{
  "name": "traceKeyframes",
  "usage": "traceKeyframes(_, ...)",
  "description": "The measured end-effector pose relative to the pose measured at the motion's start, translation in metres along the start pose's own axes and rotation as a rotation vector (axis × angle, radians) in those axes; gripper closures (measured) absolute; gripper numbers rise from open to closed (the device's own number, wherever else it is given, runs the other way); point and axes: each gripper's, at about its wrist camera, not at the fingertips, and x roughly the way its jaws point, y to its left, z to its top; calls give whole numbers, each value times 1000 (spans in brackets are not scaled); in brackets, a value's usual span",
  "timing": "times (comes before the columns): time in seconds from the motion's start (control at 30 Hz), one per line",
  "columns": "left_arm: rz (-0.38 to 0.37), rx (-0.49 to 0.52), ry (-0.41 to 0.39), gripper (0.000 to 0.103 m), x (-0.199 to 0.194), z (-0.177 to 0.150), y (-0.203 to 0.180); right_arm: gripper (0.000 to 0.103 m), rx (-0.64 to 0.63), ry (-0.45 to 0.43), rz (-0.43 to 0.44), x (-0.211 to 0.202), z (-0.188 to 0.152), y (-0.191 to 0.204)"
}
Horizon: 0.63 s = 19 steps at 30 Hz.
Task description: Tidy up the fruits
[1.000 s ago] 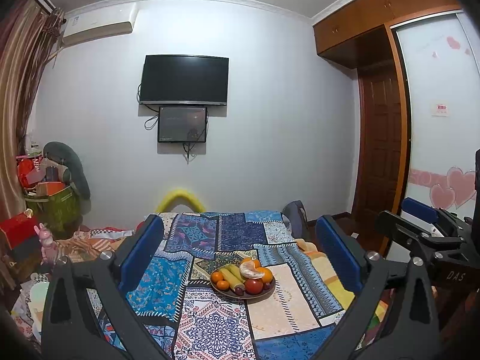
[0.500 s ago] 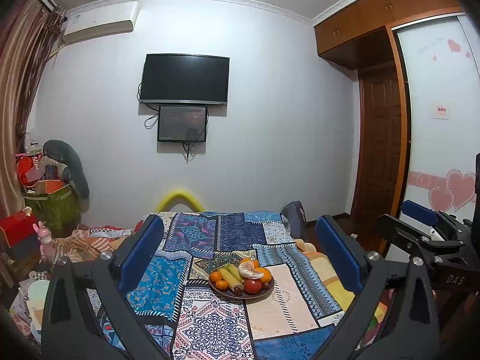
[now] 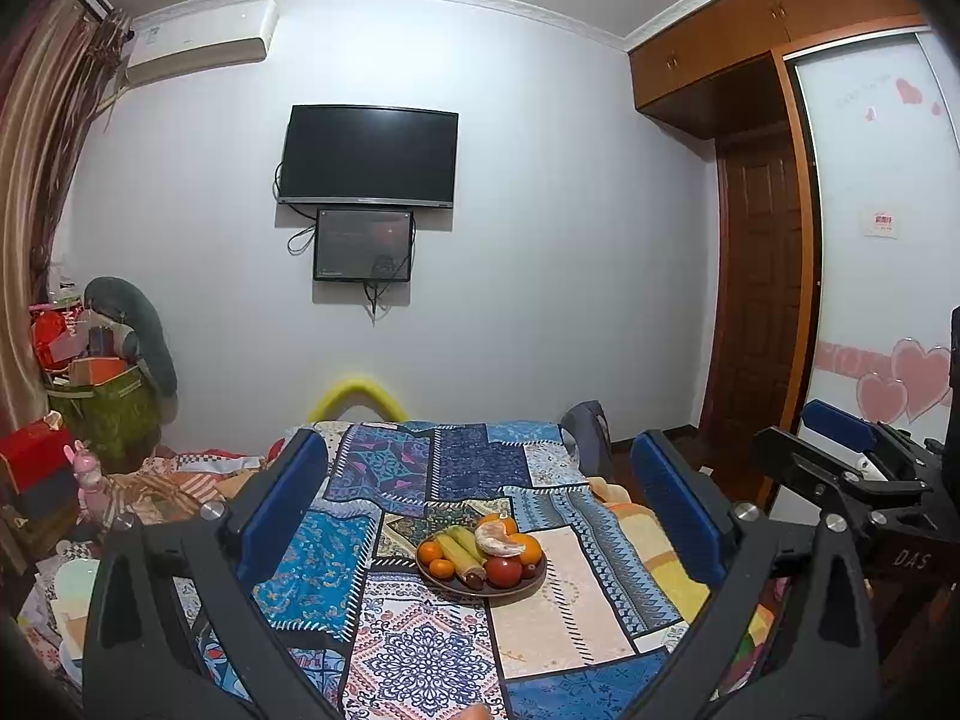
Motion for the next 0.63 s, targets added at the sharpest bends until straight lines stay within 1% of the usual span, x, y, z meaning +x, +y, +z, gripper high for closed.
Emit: traceKeyframes(0.63, -22, 17, 9, 0, -2, -2, -4, 0, -5, 13, 0, 1, -1, 4)
